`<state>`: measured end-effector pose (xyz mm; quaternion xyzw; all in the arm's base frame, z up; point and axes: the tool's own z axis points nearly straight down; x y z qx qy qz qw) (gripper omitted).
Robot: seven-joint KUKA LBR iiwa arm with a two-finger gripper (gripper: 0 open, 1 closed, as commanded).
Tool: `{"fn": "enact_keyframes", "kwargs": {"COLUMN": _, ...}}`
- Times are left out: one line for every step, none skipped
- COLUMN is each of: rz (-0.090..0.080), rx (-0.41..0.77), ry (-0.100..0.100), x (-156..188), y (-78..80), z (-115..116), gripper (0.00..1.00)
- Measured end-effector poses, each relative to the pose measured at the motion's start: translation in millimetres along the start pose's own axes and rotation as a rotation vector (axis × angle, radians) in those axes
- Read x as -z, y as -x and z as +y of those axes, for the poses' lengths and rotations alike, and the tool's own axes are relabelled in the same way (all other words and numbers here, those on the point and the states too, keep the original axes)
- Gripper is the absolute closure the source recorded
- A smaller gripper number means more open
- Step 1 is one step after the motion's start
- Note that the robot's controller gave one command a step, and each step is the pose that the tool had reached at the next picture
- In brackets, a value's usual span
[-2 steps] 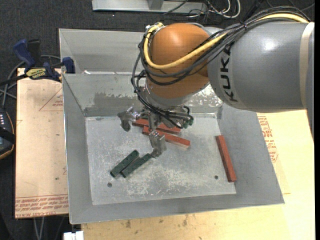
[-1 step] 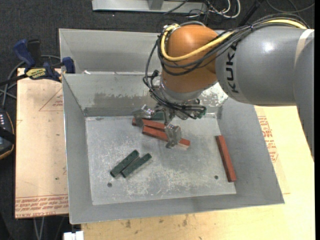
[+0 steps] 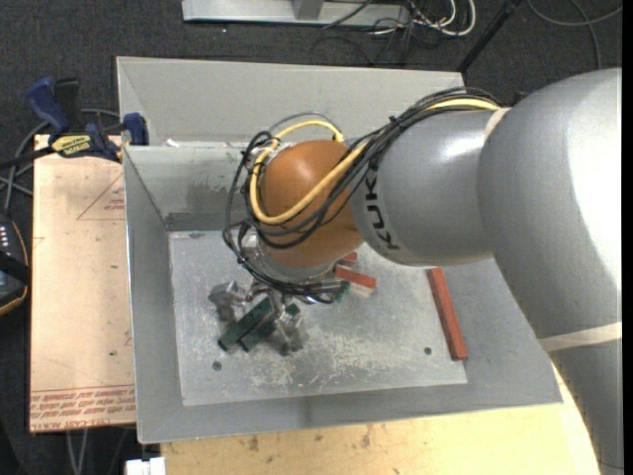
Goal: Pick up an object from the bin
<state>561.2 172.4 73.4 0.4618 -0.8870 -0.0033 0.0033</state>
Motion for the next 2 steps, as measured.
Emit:
{"fn": "enact_keyframes", "kwargs": {"rz": -0.005, "rx": -0.009, "ry": -0.007, "x": 4.4, "y": -0.2, "z": -5.1, "gripper": 1.00}}
{"fn": "enact_keyframes", "kwargs": {"rz": -0.012, "rx": -0.002, "ry": -0.015, "x": 144.3, "y": -11.6, "z": 3.1, "gripper": 1.00}}
